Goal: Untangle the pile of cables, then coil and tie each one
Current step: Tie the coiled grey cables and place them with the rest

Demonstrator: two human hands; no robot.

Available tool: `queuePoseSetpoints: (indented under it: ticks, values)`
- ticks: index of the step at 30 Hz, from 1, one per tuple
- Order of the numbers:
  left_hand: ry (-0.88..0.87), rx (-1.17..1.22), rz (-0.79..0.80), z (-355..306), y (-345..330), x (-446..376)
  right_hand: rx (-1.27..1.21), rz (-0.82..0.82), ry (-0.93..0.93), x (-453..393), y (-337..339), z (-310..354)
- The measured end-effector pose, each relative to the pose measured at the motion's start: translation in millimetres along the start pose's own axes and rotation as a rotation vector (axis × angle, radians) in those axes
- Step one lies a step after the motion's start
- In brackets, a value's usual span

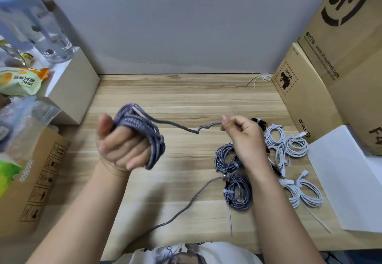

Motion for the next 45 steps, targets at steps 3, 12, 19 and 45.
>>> queuePoseSetpoints:
  ticks: [3,12,19,45]
  values:
    - [-0.27,0.336,-0.221,-12.3,-5.7,-8.4,0.23,0.152,0.024,11.4,-5.9,-4.3]
    - [-0.569,0.063,-0.991,-29.9,44.6,-14.9,0.51,0.481,0.073,37.8,-1.8,10.8]
    - [-0.251,-0.895,-1.123,3.8,58.6,-23.1,0.421,0.385,0.29,48.7,0.8,42.3]
    - [0.104,0.038,-0.057,11.1,-19.4,-30.2,0.46,0.438,0.291,28.3,-25.7,25.7]
Point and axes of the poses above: each hand's wrist, its own x-axis away from the middle knuckle, its own y-axis out of the back of the hand, z = x × y, the point moved 3 cm from there along -x, towards the middle knuckle, and after that the axes turned 12 degrees about -z, right-handed, at the moved point
